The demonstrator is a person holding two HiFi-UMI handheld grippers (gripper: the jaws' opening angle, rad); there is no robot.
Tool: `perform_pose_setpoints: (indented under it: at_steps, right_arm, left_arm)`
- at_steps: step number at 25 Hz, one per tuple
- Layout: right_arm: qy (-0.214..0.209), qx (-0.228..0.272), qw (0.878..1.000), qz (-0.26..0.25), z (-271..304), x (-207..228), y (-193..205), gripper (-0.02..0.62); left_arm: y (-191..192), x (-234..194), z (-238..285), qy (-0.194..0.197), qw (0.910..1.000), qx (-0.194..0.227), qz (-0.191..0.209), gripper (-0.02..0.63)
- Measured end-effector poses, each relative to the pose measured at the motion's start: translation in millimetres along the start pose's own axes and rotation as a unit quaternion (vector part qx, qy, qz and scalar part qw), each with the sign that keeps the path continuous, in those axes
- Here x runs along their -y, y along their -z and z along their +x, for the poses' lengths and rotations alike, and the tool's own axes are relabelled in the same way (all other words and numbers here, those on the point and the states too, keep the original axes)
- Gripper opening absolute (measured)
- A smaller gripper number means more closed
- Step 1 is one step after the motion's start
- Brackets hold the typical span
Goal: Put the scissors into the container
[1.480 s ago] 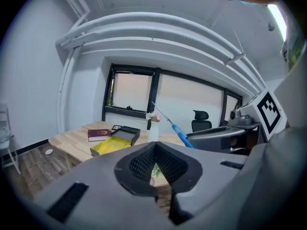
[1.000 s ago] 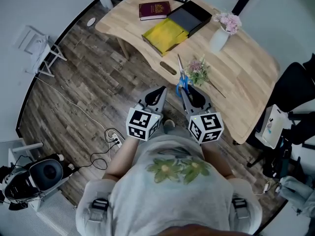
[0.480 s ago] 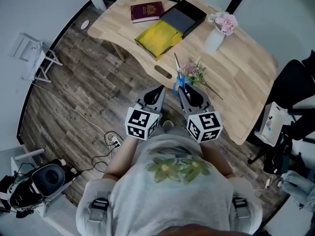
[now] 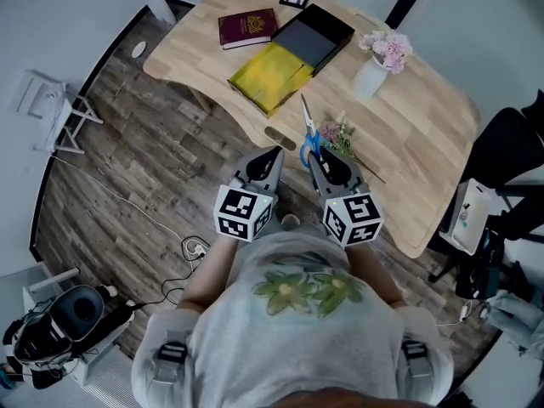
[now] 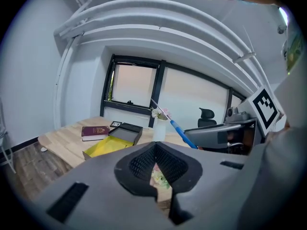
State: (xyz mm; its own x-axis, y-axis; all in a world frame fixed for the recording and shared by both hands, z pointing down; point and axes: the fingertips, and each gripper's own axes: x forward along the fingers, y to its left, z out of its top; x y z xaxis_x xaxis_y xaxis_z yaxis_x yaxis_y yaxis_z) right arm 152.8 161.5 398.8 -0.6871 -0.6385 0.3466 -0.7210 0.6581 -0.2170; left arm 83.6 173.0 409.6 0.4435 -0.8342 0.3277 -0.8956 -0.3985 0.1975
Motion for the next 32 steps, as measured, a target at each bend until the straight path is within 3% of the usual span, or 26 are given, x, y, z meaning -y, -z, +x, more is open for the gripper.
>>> perform_pose_setpoints:
  at_steps: [14, 32]
  right_arm:
    - [0.028, -0.010, 0.999, 0.023, 80, 24, -30, 0.081]
    - [0.049, -0.018, 0.998, 0.032, 147, 25, -52, 0.081]
  left_arm:
    - [-21, -64, 48, 0.036, 0.9989, -0.032, 0.001, 0.006]
    - [-38, -127, 68, 0.054, 0.9977, -0.039, -0.011, 0.006]
